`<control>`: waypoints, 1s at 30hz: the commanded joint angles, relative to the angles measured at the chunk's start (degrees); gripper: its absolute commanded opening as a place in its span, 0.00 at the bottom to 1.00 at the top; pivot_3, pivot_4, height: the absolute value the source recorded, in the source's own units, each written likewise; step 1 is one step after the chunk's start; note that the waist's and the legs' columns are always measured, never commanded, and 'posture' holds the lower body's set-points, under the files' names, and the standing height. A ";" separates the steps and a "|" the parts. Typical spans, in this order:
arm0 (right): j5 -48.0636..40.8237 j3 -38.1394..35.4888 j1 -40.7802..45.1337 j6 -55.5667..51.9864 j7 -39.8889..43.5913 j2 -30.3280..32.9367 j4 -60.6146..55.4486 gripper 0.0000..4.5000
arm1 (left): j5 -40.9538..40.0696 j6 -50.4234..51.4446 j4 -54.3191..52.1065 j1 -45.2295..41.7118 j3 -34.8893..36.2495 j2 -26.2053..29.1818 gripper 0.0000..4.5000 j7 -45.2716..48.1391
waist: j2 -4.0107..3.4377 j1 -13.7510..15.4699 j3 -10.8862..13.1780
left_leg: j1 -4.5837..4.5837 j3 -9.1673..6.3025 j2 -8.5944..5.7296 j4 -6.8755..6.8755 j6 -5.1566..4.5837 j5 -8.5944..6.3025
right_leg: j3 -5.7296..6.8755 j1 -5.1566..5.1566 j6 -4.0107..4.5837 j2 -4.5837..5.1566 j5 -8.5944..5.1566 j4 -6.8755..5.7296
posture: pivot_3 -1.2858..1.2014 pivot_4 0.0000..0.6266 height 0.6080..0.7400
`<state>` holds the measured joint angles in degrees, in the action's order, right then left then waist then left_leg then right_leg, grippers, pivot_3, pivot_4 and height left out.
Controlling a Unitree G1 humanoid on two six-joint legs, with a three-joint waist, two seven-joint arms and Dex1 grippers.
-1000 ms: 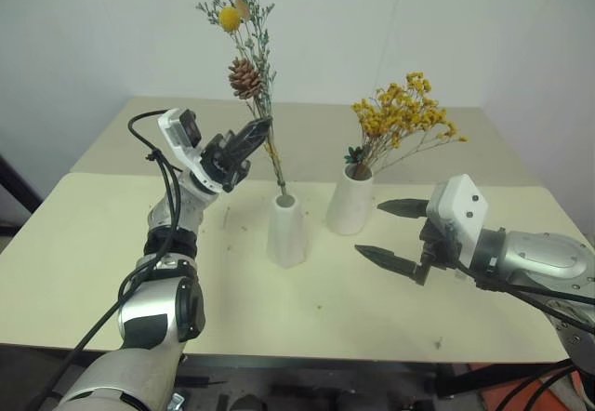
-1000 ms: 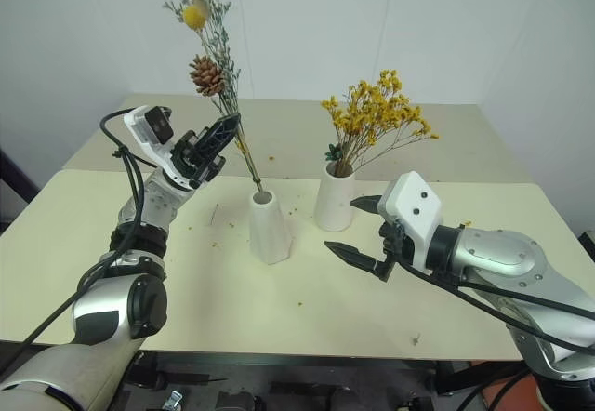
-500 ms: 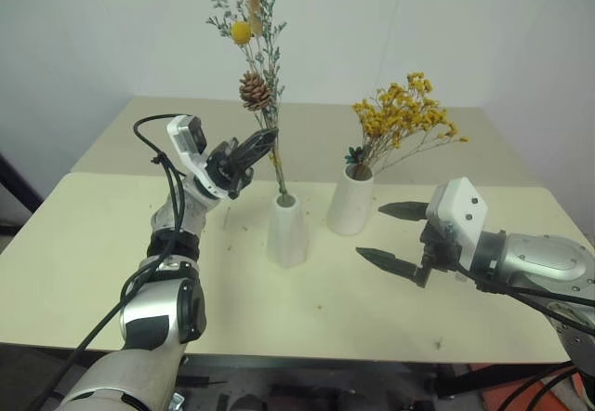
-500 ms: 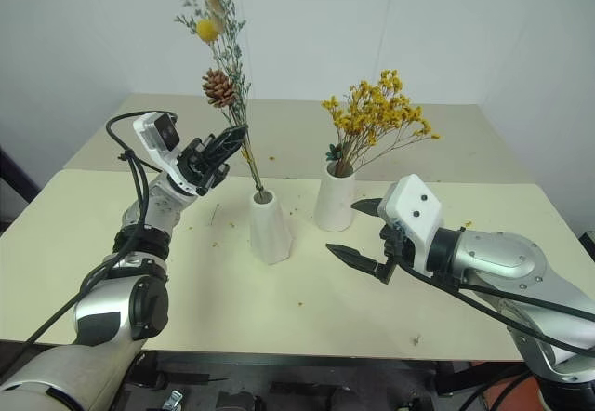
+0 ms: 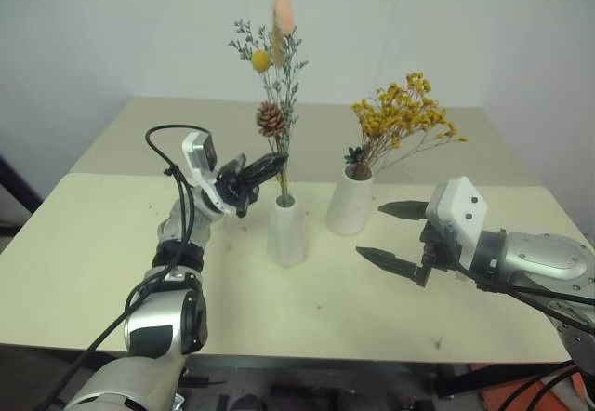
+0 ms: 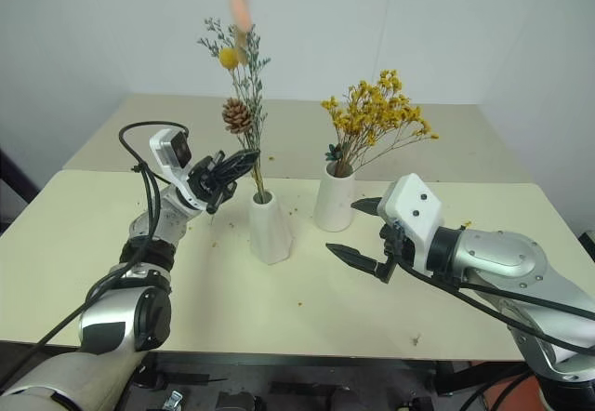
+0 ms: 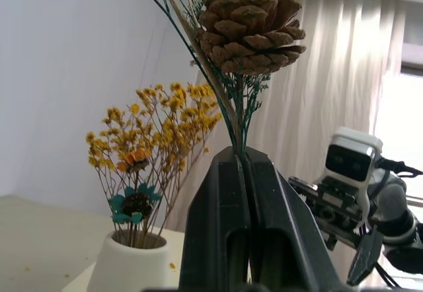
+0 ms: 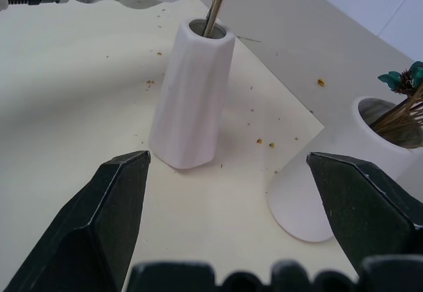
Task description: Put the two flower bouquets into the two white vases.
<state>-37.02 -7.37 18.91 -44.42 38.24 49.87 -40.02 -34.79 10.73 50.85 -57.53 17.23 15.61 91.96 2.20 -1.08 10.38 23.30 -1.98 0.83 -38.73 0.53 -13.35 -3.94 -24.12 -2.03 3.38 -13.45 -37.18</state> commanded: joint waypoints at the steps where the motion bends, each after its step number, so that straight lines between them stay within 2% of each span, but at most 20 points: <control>1: 0.32 -0.52 1.27 0.15 -0.14 0.64 -0.78 1.00 | 0.83 -1.60 -3.37 0.98 -1.73 0.01 0.00 0.54 | 0.00 0.04 0.00 | 0.00 0.00 0.00 0.00 0.00 0.00 | 0.00 0.00 0.00 0.00 0.00 0.00 | 0.52 0.24 1.00; 8: 0.92 0.13 1.89 0.65 0.27 0.42 -0.18 1.00 | 0.53 -1.27 -6.87 3.18 -2.51 -0.34 0.00 0.05 | 0.00 0.12 0.00 | 0.00 0.00 0.00 0.00 0.00 0.00 | 0.00 0.00 0.00 0.00 0.00 0.00 | 0.52 0.24 1.00; 11: 1.31 0.43 2.01 0.88 0.34 0.31 -0.09 1.00 | -0.61 -0.12 -7.56 3.30 -1.64 -0.22 0.14 -0.39 | 0.00 0.12 0.00 | 0.00 0.00 0.00 0.00 0.00 0.00 | 0.00 0.01 0.00 0.00 0.00 0.00 | 0.52 0.24 1.00; 23: 2.08 0.41 1.68 0.76 0.26 0.33 0.05 1.00 | -0.70 3.54 -15.91 7.49 -2.64 3.61 0.98 -0.15 | -0.01 -0.22 0.00 | -0.03 0.00 0.01 0.00 0.00 0.00 | -0.01 0.01 0.00 0.00 0.00 0.00 | 0.52 0.24 1.00; 30: 2.92 0.98 1.85 1.29 0.07 -0.30 0.64 1.00 | -1.28 5.74 -26.24 13.95 -0.78 8.55 0.99 -6.08 | -0.01 0.03 0.00 | -0.03 -0.02 0.02 -0.01 0.00 0.00 | 0.00 0.02 0.00 0.01 0.00 0.00 | 0.52 0.24 1.00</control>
<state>-34.55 -5.40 19.70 -44.34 38.59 49.77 -38.88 -34.37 16.29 28.34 -44.02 14.80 22.98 87.76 2.20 -1.05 10.37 23.27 -2.00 0.85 -38.73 0.52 -13.35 -3.95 -24.11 -2.03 3.38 -13.44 -37.18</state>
